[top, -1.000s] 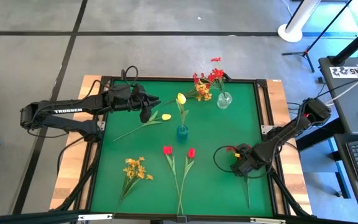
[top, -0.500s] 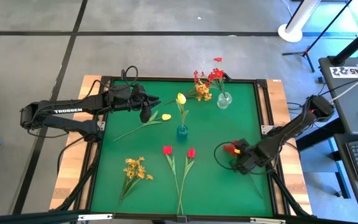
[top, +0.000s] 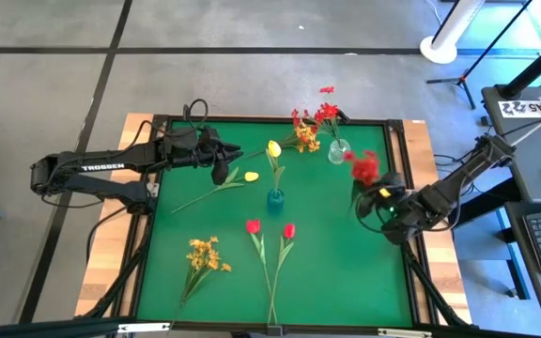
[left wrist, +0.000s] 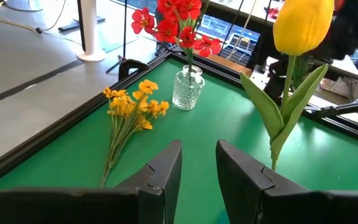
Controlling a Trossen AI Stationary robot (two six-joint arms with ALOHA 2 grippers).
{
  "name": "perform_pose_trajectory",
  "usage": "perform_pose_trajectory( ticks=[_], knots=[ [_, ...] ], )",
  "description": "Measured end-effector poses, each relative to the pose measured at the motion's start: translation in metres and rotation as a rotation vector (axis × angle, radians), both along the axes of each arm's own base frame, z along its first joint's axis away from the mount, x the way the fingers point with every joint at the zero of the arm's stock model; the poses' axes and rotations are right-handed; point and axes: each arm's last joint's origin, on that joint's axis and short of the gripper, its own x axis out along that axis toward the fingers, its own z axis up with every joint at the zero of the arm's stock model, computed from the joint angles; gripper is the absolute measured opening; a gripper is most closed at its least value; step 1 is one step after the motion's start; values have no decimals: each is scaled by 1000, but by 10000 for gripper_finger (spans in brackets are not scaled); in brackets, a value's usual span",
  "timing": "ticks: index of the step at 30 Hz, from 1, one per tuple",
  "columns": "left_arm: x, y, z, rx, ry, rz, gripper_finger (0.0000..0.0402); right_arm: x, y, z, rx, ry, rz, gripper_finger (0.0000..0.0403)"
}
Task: Sort flowers into vase by color
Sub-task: Put the red flower into the transparent vase
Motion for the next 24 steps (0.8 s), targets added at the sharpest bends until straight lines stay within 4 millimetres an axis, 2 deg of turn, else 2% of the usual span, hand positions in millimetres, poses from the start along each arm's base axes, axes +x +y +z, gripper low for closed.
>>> perform_pose_trajectory(
  ticks=[6, 12, 16, 20, 24],
  knots=[
    [0, 0, 0, 0, 0, 0, 96, 0, -12, 10, -400, -25, -166, 5],
    [0, 0, 0, 1, 0, 1, 96, 6, -38, 13, -436, 51, -349, 3],
    [0, 1, 0, 14, 0, 35, 96, 12, -53, 14, -413, 38, -473, 4],
    [0, 1, 0, 19, 1, 52, 96, 21, -55, 17, -367, -35, -517, 3],
    [0, 1, 0, 19, 2, 51, 96, 36, -50, 19, -382, 36, -465, 2]
  ],
)
